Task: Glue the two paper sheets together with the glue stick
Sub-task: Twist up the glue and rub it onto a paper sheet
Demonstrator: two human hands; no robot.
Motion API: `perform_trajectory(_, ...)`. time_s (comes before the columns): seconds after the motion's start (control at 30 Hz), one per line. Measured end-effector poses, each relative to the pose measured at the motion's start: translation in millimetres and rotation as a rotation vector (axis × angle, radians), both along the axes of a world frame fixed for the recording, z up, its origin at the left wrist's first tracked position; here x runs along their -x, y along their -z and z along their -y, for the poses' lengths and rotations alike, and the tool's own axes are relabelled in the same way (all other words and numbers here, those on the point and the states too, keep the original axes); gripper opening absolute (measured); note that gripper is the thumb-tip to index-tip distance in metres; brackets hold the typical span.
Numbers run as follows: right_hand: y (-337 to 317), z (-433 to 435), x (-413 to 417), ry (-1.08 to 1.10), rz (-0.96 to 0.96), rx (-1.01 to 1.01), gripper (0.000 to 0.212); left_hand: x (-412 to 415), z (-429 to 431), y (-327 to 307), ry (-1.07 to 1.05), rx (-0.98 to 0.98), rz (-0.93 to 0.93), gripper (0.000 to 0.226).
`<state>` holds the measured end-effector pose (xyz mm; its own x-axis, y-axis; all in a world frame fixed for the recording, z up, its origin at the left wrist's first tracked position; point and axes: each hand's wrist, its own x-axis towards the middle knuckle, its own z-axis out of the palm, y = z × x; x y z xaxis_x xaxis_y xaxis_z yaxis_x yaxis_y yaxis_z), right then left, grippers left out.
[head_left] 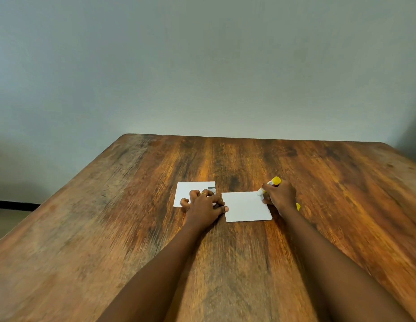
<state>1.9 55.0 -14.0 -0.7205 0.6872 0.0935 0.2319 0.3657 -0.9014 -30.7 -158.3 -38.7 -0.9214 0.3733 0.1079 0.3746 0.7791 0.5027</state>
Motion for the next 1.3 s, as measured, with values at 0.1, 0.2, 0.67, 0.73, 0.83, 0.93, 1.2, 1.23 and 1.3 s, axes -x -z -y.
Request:
perform_trajectory(0.1, -0.3, -0.5, -1.8, 0.002, -0.010, 0.028, 0.011, 0.0, 0.0, -1.2, 0.027, 0.041, -0.024, 0.029)
perform_trajectory(0.2, -1.0, -1.1, -6.3, -0.004, -0.061, 0.079, 0.007, -1.0, 0.6, -1.3, 0.075, 0.058, -0.034, 0.032)
perform_trajectory(0.67, -6.4, -4.8, -11.4, 0.022, -0.123, 0.092, 0.013, -3.7, -31.1, -18.4, 0.121, 0.140, -0.174, 0.032)
perform_trajectory(0.73, -4.9, -6.6, -10.6, 0.019, -0.105, 0.060, 0.012, -4.2, -45.2, -20.3, 0.169, 0.181, -0.215, 0.031)
perform_trajectory(0.83, -2.4, -8.2, -10.5, -0.001, -0.045, -0.040, 0.016, -4.6, -62.8, -18.3, 0.195, 0.262, -0.239, 0.034)
perform_trajectory(0.93, -0.6, -9.7, -10.0, -0.030, 0.001, -0.091, 0.018, -3.3, -72.8, -15.4, 0.196, 0.327, -0.243, 0.037)
perform_trajectory(1.2, -2.3, -11.9, -5.5, -0.093, 0.000, -0.118, 0.024, 2.9, -76.6, -7.3, 0.187, 0.380, -0.211, 0.038)
perform_trajectory(1.23, -2.1, -11.9, -4.8, -0.097, 0.000, -0.121, 0.024, 3.4, -76.9, -7.3, 0.189, 0.378, -0.211, 0.038)
perform_trajectory(1.3, -1.9, -12.1, -3.7, -0.099, 0.009, -0.128, 0.023, 4.1, -77.3, -8.0, 0.188, 0.373, -0.214, 0.037)
